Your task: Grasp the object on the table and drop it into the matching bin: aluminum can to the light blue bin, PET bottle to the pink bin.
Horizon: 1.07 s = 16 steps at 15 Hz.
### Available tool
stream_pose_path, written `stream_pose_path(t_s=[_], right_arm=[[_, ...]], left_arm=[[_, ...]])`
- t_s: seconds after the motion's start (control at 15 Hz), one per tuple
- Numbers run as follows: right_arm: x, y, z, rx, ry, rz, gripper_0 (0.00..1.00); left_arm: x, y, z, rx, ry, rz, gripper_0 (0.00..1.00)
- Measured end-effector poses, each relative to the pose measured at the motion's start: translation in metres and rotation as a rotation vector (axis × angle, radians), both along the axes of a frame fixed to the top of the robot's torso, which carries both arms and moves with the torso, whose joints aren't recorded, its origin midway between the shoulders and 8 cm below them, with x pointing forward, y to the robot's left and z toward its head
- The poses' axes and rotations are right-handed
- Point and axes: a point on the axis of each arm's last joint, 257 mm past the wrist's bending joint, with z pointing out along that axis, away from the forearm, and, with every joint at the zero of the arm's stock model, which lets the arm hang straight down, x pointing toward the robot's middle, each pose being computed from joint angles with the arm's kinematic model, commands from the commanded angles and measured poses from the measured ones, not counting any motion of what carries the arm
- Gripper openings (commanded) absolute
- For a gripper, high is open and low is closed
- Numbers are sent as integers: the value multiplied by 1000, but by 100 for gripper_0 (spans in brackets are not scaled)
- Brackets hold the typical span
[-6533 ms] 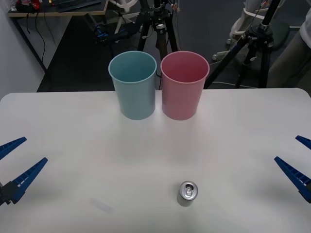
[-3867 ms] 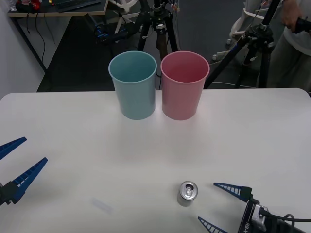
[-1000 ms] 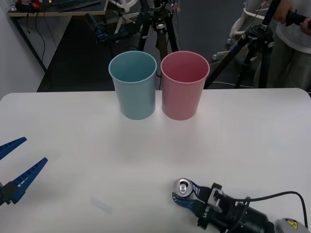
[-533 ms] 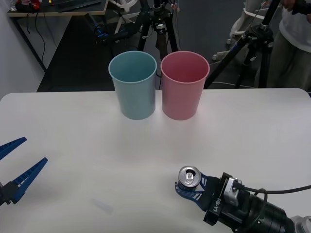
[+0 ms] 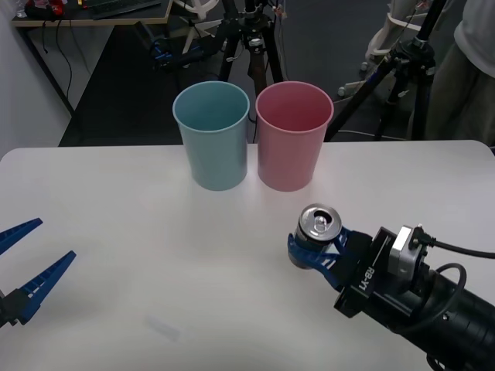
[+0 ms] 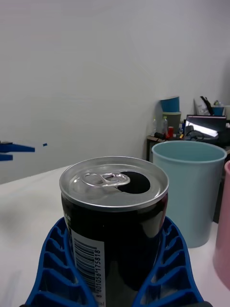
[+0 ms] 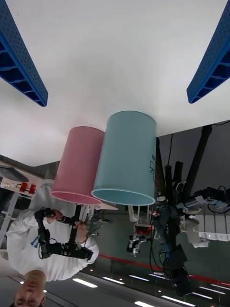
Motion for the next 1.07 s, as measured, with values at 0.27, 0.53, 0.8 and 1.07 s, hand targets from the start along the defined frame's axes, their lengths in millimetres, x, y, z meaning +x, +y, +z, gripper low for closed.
stream_pose_path(t_s=[0.27, 0.53, 0.8, 1.07], right_arm=[[35, 11, 48, 68, -38, -69, 0], [75, 25, 84, 121, -67, -158, 0], [114, 39, 102, 160, -70, -194, 0], [161, 59, 111, 169, -61, -228, 0]], left_arm=[[0, 0, 0, 0, 0, 0, 100], [0, 0, 0, 0, 0, 0, 100], [0, 0, 0, 0, 0, 0, 100], [0, 0, 0, 0, 0, 0, 100]])
